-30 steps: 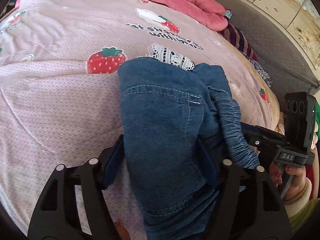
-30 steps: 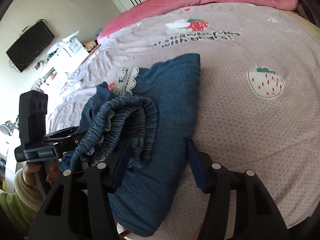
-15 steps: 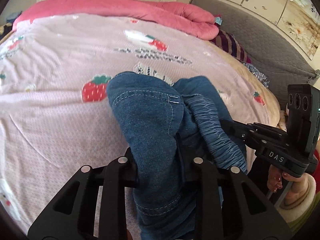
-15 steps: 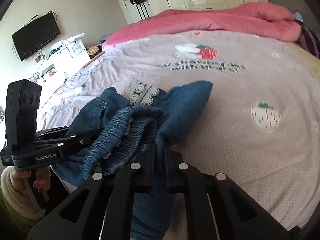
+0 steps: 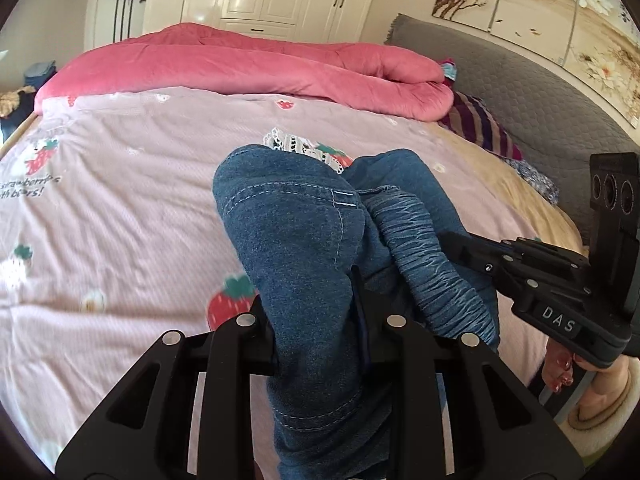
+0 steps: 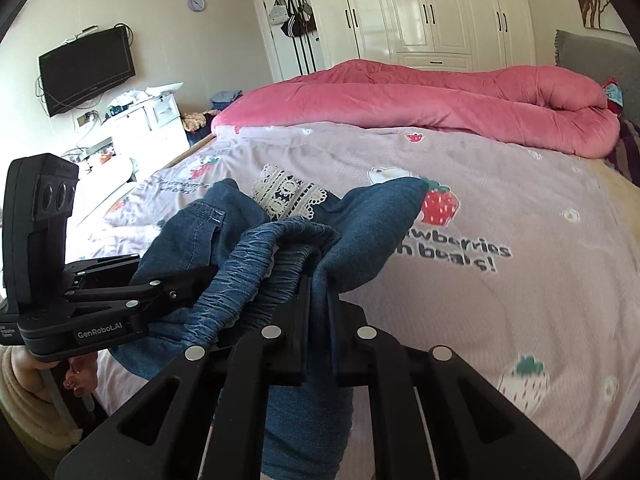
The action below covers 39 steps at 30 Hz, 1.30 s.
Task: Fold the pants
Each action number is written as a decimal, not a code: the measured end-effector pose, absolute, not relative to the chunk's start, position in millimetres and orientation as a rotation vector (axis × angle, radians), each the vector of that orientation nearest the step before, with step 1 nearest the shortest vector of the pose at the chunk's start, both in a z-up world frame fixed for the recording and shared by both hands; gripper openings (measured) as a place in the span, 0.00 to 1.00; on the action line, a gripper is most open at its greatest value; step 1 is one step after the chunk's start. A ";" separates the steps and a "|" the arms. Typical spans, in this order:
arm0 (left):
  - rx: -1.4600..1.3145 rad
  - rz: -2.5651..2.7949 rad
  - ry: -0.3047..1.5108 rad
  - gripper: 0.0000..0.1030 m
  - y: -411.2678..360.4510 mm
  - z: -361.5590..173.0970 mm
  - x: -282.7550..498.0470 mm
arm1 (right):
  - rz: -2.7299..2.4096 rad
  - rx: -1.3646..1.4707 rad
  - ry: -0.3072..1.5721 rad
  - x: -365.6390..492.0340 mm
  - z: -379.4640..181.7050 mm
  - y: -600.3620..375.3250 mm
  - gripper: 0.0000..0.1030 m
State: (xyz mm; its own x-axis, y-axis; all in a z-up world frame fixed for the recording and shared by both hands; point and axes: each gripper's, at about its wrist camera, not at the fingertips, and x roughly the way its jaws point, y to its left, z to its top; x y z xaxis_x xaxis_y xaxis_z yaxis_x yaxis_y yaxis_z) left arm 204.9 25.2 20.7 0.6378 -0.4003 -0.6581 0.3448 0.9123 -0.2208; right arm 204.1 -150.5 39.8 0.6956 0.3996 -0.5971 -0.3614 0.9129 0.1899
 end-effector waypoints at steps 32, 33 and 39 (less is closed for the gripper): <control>-0.092 -0.348 0.904 0.27 39.9 -51.0 273.6 | 0.296 0.125 0.884 269.4 -41.0 -160.0 0.45; -0.094 -0.348 0.904 0.28 40.8 -51.3 274.1 | 0.293 0.121 0.868 265.9 -37.6 -161.1 0.48; -0.088 -0.341 0.897 0.29 40.0 -49.8 271.1 | 0.297 0.083 0.794 249.6 -20.5 -159.6 0.59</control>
State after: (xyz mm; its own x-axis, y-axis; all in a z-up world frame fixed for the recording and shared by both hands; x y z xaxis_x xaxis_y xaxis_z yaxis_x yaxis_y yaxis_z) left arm 271.1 40.0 -49.8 0.5741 -0.3273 -0.7505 0.2542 0.9426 -0.2166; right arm 249.6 -159.6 -20.5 0.6622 0.2932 -0.6896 -0.2312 0.9553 0.1841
